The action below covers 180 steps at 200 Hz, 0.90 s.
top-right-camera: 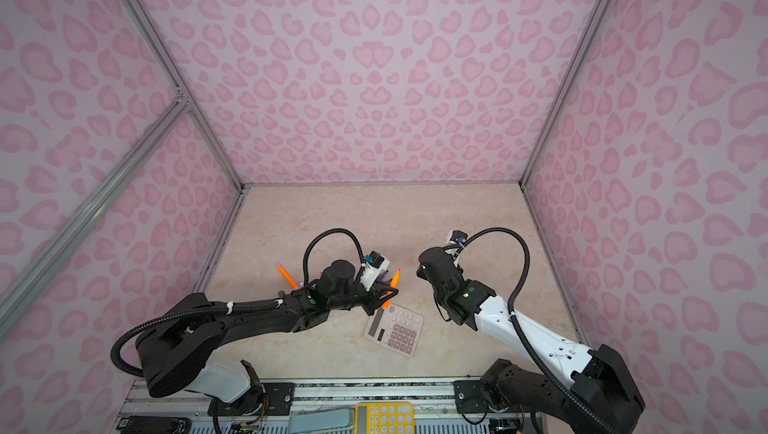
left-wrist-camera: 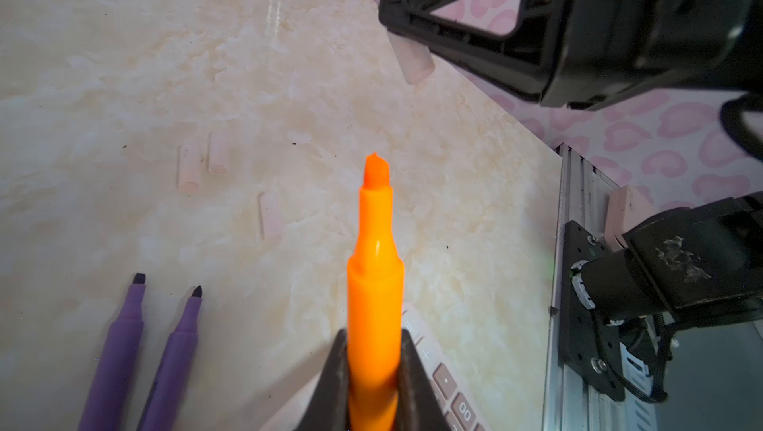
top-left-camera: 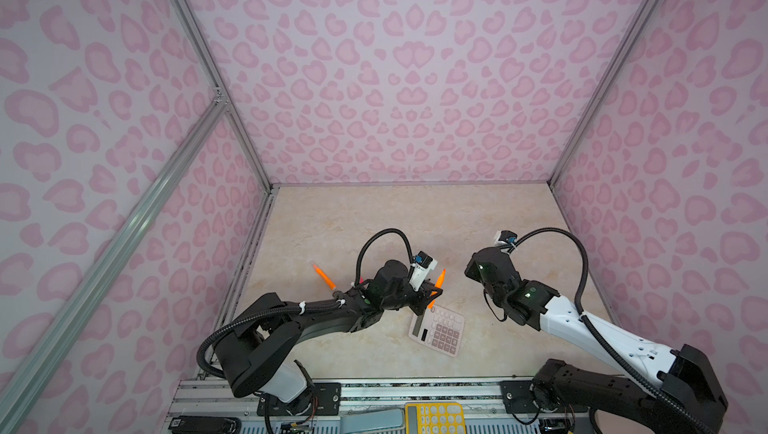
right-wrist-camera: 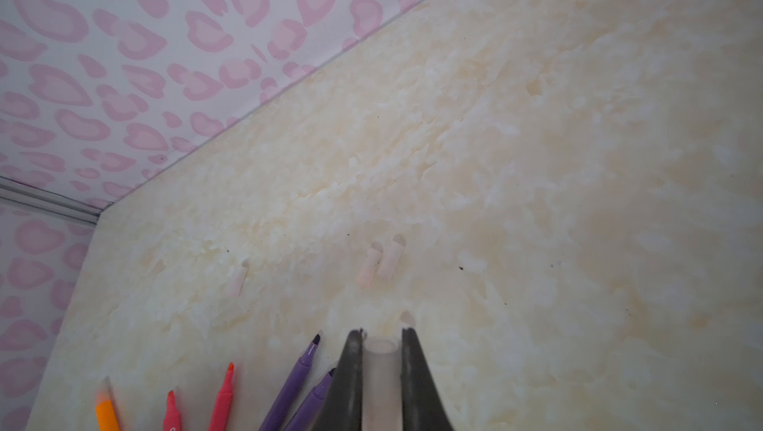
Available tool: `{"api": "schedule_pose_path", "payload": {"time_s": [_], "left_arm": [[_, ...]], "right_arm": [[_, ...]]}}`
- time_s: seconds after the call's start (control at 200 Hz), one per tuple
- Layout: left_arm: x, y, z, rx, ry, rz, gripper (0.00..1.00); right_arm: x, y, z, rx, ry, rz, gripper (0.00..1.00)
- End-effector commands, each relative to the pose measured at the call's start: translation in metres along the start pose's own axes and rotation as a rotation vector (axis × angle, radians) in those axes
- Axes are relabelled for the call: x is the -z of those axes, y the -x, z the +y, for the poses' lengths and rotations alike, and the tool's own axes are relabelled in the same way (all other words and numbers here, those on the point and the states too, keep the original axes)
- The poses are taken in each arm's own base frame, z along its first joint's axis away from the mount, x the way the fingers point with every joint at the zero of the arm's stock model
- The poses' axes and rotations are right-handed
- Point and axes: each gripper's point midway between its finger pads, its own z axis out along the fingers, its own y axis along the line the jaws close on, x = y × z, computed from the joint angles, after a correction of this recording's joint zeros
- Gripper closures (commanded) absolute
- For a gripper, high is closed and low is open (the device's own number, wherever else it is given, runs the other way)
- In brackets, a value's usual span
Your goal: Insert the pens into the pen caps
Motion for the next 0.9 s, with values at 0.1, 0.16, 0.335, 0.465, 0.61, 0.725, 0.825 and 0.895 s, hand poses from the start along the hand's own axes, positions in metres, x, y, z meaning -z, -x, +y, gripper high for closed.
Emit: {"api": "schedule_pose_path", "payload": {"time_s": [0.1,0.16,0.335,0.465,0.61,0.725,0.825,0.895], "left_arm": [[-0.008,0.015,-0.014,-0.008,-0.072,-0.047,0.97],[-0.010,0.016,-0.014,-0.001,-0.076,-0.046,0.97],[-0.018,0.019,-0.017,0.020,-0.101,-0.038,0.97],[-0.022,0.022,-0.018,0.030,-0.108,-0.039,0.97],[-0.024,0.026,-0.019,0.032,-0.114,-0.042,0.97],[-0.024,0.028,-0.022,0.029,-0.125,-0.044,0.97],[-0.024,0.029,-0.023,0.030,-0.126,-0.045,0.97],[-0.024,0.030,-0.022,0.029,-0.122,-0.049,0.97]], "right_arm": [[0.013,0.015,0.023,-0.019,0.110,-0.062,1.00],[0.016,0.016,0.028,-0.023,0.126,-0.066,1.00],[0.022,0.013,0.041,-0.030,0.176,-0.070,1.00],[0.024,0.008,0.049,-0.030,0.196,-0.073,1.00],[0.022,0.002,0.054,-0.031,0.204,-0.065,1.00],[0.017,-0.002,0.055,-0.025,0.195,-0.059,1.00],[0.013,-0.006,0.057,-0.025,0.196,-0.049,1.00],[0.013,-0.009,0.059,-0.021,0.198,-0.042,1.00]]}}
